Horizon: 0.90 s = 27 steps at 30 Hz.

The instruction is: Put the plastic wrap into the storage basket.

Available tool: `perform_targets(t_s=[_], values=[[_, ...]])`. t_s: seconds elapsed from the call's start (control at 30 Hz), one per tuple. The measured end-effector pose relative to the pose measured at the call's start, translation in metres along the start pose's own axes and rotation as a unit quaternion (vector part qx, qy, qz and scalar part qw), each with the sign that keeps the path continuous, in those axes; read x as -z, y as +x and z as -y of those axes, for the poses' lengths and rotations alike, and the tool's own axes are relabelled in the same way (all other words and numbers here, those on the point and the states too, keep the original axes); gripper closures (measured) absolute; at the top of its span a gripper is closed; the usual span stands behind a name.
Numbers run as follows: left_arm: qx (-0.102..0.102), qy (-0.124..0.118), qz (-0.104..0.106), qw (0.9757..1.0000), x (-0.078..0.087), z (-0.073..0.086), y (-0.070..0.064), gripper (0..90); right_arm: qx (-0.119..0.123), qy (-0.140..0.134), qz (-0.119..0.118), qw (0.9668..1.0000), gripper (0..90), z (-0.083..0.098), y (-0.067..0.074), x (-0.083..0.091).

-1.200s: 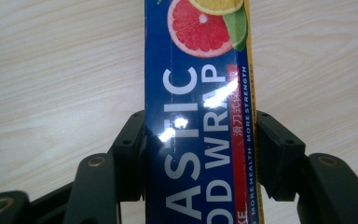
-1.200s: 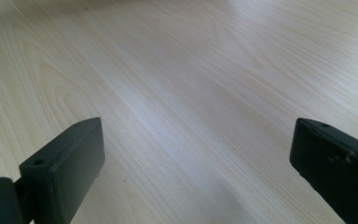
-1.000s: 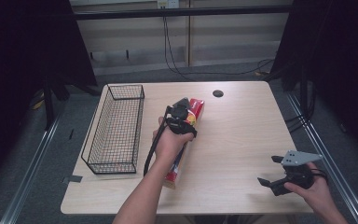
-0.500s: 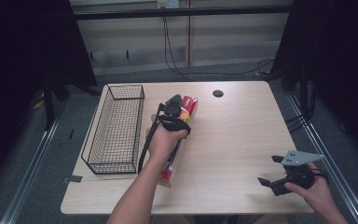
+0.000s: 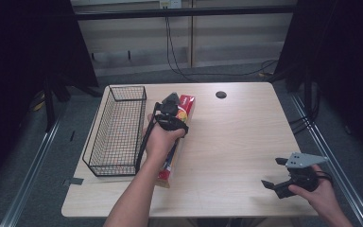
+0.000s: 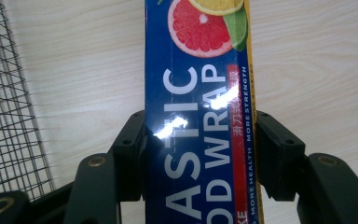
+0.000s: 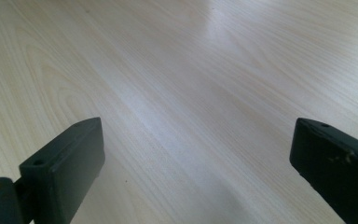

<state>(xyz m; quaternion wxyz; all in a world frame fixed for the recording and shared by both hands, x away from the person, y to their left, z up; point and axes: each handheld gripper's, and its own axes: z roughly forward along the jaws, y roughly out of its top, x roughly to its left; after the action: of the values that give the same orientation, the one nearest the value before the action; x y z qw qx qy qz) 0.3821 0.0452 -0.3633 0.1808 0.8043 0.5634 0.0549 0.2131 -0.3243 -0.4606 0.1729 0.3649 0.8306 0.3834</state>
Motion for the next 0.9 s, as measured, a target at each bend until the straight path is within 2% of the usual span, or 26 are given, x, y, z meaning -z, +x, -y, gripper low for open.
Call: perform_targets(t_s=[0.47,0.9], values=[[0.023,-0.006,-0.012,0.9996,0.012,0.000,0.016,44.2,0.001,0.000,-0.001,1.0000,2.9,0.000,0.001,-0.001],[0.035,-0.006,-0.018,0.9992,0.022,-0.003,0.028,44.2,0.001,0.001,-0.004,1.0000,2.9,-0.001,0.001,-0.002]])
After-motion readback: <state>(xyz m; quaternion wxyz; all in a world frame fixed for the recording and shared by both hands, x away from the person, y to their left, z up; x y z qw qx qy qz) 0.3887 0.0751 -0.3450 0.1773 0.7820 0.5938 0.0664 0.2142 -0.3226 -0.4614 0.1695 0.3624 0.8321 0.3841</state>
